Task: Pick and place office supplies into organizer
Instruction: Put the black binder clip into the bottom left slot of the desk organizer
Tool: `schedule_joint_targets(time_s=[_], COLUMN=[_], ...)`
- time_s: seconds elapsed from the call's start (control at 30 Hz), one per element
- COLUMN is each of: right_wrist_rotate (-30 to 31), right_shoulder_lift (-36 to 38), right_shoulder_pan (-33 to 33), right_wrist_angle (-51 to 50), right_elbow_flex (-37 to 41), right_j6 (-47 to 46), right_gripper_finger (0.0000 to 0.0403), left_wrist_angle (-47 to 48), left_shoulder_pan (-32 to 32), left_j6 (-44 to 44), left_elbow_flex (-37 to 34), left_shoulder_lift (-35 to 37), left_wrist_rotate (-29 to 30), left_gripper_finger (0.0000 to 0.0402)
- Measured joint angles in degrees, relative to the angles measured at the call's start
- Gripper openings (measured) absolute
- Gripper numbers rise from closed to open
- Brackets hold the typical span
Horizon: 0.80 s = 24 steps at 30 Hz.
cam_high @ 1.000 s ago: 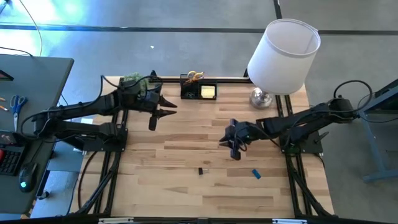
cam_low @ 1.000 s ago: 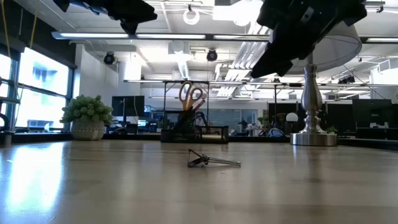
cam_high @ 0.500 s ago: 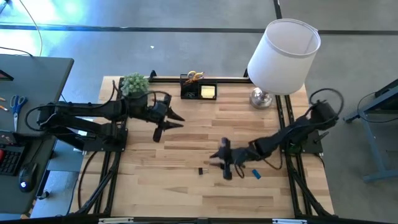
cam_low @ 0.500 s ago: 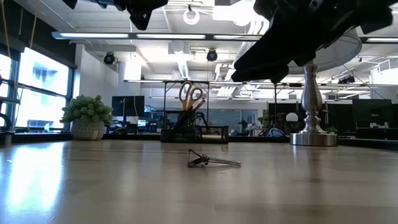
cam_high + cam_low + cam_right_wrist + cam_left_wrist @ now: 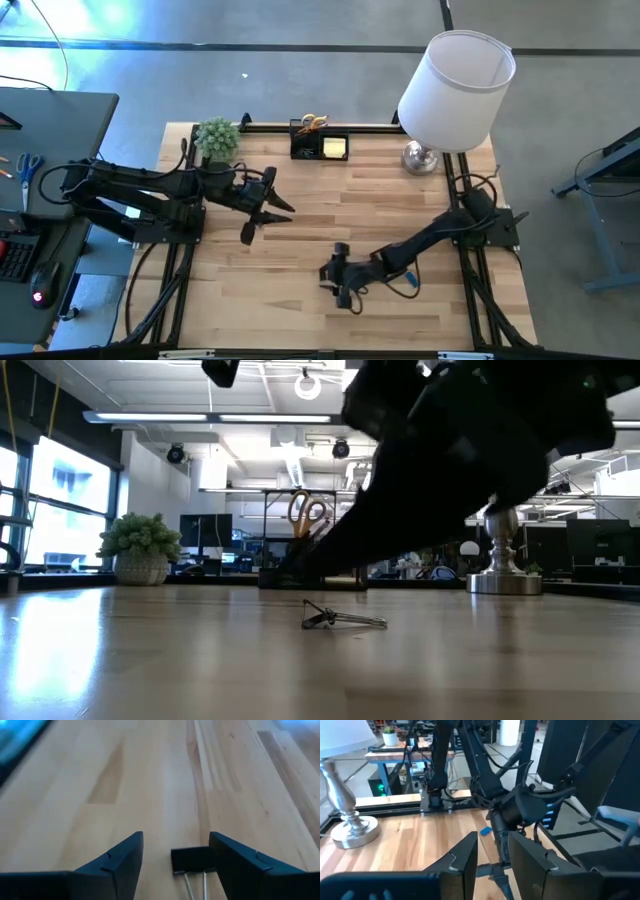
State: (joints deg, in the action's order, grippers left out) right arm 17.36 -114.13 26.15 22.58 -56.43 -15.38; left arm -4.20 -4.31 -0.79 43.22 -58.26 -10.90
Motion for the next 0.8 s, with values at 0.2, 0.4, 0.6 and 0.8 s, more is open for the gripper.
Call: schedule_joint_targets(time_s=[0.2,0.4,0.6,0.8], right_wrist_rotate=[1.67,0.38,-1.38,-1.33], right_shoulder_lift=[-1.46,-1.46,-1.51,-1.51], right_shoulder_pan=[-0.67,-1.81,-1.92,-2.09], right_wrist_angle=[-7.42,-10.64,-10.61,-10.60], right_elbow_flex=[-3.98,-3.80,-3.75,-3.75], right_j6=[-0.12,-1.26,-0.77,-0.15], right_gripper_finger=[0.0225,0.0225,0.0224,0.0223], left_wrist_angle=[1.67,1.36,1.33,1.31], left_shoulder_pan=[-0.18,-0.16,-0.18,-0.16], left_j6=[0.06,-0.29,-0.37,-0.40], left_elbow_flex=[0.00,0.00,0.00,0.00], left_shoulder_lift=[0.00,0.02,0.02,0.02], left_wrist_rotate=[0.19,0.05,1.07,1.09], left_gripper_finger=[0.0097,0.0097,0.0097,0.0097])
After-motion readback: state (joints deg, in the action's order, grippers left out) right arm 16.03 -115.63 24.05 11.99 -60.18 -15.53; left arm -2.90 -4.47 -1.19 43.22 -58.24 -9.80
